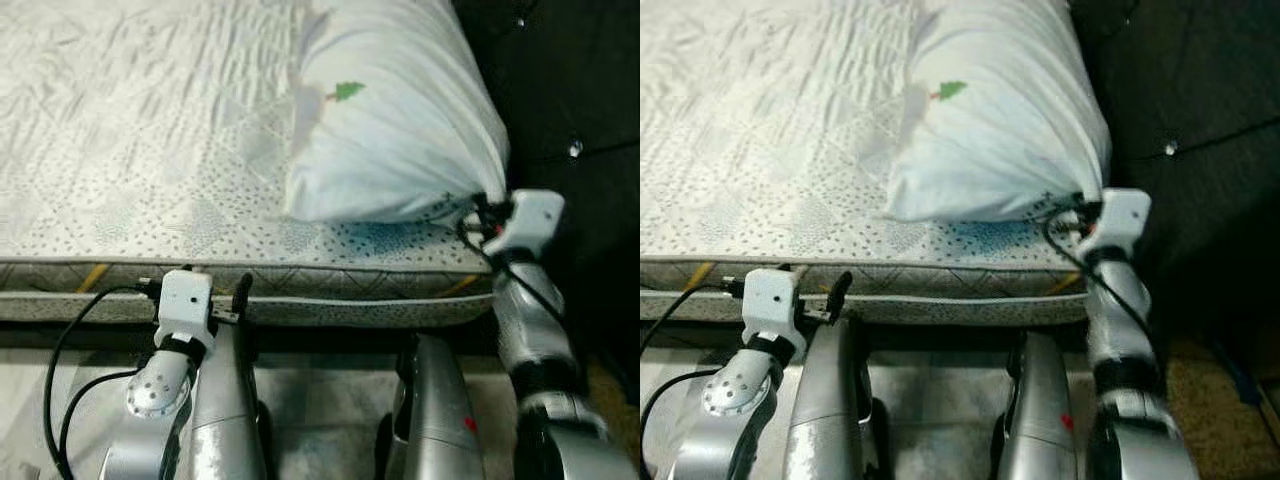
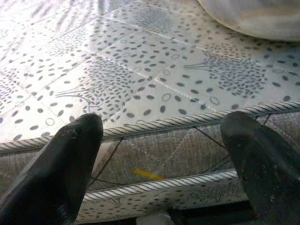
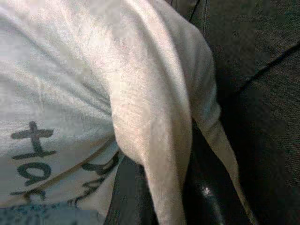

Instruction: Clean up the room

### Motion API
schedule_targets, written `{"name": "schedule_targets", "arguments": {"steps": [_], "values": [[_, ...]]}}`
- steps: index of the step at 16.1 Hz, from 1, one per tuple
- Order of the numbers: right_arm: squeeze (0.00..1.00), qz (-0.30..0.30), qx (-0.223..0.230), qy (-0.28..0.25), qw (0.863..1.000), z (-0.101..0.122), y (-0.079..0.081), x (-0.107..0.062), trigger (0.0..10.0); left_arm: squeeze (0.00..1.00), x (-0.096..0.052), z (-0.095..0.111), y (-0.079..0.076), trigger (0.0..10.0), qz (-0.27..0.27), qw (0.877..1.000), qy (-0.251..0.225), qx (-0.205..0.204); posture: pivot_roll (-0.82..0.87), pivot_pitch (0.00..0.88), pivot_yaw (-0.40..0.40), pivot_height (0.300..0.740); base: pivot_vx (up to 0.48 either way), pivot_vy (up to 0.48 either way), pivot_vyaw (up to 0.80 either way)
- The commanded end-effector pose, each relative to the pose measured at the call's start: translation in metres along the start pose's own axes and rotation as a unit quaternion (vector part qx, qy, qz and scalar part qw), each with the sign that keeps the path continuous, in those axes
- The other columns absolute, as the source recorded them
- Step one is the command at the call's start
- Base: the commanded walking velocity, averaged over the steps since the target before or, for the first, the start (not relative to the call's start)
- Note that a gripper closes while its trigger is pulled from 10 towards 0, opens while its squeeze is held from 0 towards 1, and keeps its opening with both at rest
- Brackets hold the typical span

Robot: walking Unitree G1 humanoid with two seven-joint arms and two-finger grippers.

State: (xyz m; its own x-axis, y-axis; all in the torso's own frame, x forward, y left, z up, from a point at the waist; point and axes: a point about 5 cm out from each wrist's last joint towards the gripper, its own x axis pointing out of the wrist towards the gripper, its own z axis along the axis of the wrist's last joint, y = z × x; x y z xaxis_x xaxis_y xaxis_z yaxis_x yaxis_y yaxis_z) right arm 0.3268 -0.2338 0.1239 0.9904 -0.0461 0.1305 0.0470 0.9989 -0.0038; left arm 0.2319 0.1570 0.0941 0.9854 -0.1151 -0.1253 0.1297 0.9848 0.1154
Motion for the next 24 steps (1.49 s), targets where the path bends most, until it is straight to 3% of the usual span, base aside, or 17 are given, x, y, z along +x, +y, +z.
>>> {"name": "schedule_targets", "arguments": {"steps": [1,4,6,8,10,11,12,14,16,17,18,21,24], "values": [[0.0,-0.05,0.007,-0.006,0.999,0.004,-0.02,-0.013,0.0,0.0,0.0,-0.005,0.001,10.0,-0.003,1.0,0.007,-0.002,0.07,0.072,0.002,0.506,0.0,0.0,0.0],[0.0,-0.005,-0.003,0.035,0.999,-0.008,0.004,-0.081,0.0,0.0,0.007,-0.007,-0.003,10.0,-0.015,1.0,0.002,-0.003,0.03,0.057,0.016,0.506,0.0,0.0,0.0],[0.0,0.03,-0.003,0.071,0.997,-0.016,0.02,-0.114,0.0,0.0,0.011,-0.006,-0.005,10.0,-0.021,1.0,-0.003,-0.002,0.02,0.052,0.018,0.506,0.0,0.0,0.0],[0.0,0.044,0.001,0.105,0.994,-0.018,0.03,-0.137,0.0,0.0,0.013,-0.006,-0.005,10.0,-0.023,1.0,-0.006,-0.003,0.01,0.048,0.021,0.506,0.0,0.0,0.0],[0.0,0.05,0.002,0.123,0.991,-0.021,0.033,-0.144,0.0,0.0,0.015,-0.007,-0.006,10.0,-0.026,1.0,-0.006,-0.003,0.01,0.044,0.02,0.506,0.0,0.0,0.0],[0.0,0.058,0.001,0.126,0.99,-0.021,0.035,-0.141,0.0,0.0,0.016,-0.007,-0.007,10.0,-0.026,1.0,-0.007,-0.003,0.01,0.042,0.018,0.506,0.0,0.0,0.0],[0.0,0.087,0.007,0.124,0.988,-0.021,0.042,-0.122,0.0,0.0,0.017,-0.007,-0.008,10.0,-0.026,1.0,-0.01,-0.005,0.01,0.04,0.016,0.506,0.0,0.0,0.0],[0.0,0.119,-0.004,0.125,0.985,-0.02,0.048,-0.103,0.0,0.0,0.018,-0.006,-0.009,10.0,-0.025,1.0,-0.012,-0.006,0.02,0.041,0.014,0.506,0.0,0.0,0.0],[0.0,0.169,-0.059,0.091,0.98,-0.009,0.053,-0.056,0.0,0.0,0.018,-0.006,-0.009,10.0,-0.02,1.0,-0.015,-0.008,0.03,0.043,0.01,0.506,0.0,0.0,0.0],[0.0,0.174,-0.06,0.087,0.979,-0.007,0.054,-0.05,0.0,0.0,0.018,-0.006,-0.008,10.0,-0.019,1.0,-0.015,-0.008,0.03,0.043,0.01,0.506,0.0,0.0,0.0],[0.0,0.193,-0.075,0.079,0.975,0.0,0.056,-0.025,0.0,0.0,0.018,-0.006,-0.008,10.0,-0.017,1.0,-0.015,-0.008,0.03,0.045,0.005,0.506,0.0,0.0,0.0],[0.0,0.191,-0.132,0.051,0.971,0.029,0.045,0.024,0.0,0.0,0.017,-0.005,-0.007,10.0,-0.008,1.0,-0.018,-0.01,0.04,0.046,-0.009,0.506,0.0,0.0,0.0],[0.0,0.188,-0.158,0.05,0.968,0.043,0.036,0.049,0.0,0.0,0.017,-0.005,-0.008,10.0,-0.005,1.0,-0.02,-0.012,0.04,0.048,-0.017,0.506,0.0,0.0,0.0]]}}
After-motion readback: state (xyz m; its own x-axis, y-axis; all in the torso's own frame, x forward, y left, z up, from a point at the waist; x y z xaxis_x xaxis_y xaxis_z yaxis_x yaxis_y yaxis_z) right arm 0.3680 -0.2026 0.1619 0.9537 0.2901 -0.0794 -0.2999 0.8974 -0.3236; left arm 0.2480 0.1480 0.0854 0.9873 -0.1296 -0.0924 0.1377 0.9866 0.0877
